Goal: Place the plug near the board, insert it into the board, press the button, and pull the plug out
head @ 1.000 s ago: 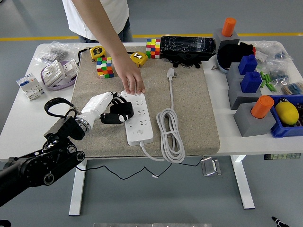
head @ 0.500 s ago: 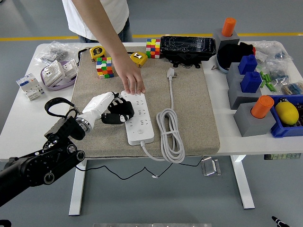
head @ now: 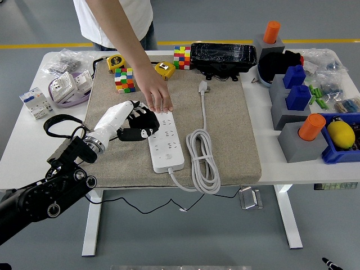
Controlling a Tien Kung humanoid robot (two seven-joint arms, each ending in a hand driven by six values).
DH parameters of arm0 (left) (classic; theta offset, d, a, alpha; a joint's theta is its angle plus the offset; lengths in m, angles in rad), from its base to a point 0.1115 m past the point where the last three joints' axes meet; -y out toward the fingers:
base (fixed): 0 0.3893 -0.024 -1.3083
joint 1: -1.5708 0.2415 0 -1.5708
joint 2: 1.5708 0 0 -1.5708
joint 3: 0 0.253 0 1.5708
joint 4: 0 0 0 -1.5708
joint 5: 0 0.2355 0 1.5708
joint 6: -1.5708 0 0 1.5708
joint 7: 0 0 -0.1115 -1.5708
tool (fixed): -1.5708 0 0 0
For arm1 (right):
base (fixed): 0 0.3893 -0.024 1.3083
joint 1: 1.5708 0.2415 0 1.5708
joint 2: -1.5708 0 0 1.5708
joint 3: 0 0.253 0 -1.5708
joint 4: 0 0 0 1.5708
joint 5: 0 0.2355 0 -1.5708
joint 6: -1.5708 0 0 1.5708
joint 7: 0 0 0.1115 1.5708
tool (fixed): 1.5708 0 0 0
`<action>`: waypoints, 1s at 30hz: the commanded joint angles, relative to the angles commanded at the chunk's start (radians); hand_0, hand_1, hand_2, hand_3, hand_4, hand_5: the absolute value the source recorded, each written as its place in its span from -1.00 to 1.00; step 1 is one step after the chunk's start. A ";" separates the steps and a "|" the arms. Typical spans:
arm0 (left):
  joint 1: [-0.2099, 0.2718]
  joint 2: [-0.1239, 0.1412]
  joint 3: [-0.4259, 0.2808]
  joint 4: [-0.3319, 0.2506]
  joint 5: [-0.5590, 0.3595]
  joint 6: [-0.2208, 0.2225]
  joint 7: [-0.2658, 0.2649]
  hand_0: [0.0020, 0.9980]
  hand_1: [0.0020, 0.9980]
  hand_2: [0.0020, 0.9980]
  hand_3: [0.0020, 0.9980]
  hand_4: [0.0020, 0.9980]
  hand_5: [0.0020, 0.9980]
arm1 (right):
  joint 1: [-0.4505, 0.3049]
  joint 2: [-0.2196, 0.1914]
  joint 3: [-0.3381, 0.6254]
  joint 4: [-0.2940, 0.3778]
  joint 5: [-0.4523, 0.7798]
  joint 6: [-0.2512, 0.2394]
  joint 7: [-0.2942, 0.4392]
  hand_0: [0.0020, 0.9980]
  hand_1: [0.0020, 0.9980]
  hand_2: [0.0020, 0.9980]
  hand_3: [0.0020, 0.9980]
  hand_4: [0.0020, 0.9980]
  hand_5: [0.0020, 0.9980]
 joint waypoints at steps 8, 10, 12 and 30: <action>0.008 0.022 -0.031 0.076 0.003 0.022 -0.020 -0.22 -0.23 -0.19 0.02 0.30 -0.80 | -0.001 0.000 0.000 0.000 -0.001 0.000 0.000 0.22 0.28 0.29 0.10 0.91 -0.03; 0.010 0.026 -0.031 0.092 -0.007 0.022 -0.023 -0.22 -0.23 -0.19 0.02 0.30 -0.80 | -0.001 0.001 0.000 0.000 0.000 0.000 0.000 0.22 0.28 0.29 0.10 0.91 -0.03; 0.011 0.026 -0.031 0.103 -0.020 0.020 -0.025 -0.22 -0.23 -0.19 0.02 0.30 -0.80 | -0.001 0.000 -0.001 0.001 0.000 0.000 0.000 0.22 0.28 0.29 0.10 0.91 -0.03; 0.007 0.020 0.004 0.158 -0.025 0.012 0.006 0.25 0.28 0.18 0.19 0.66 -0.57 | 0.000 0.001 0.000 0.001 -0.001 0.000 -0.001 0.22 0.28 0.29 0.10 0.91 -0.03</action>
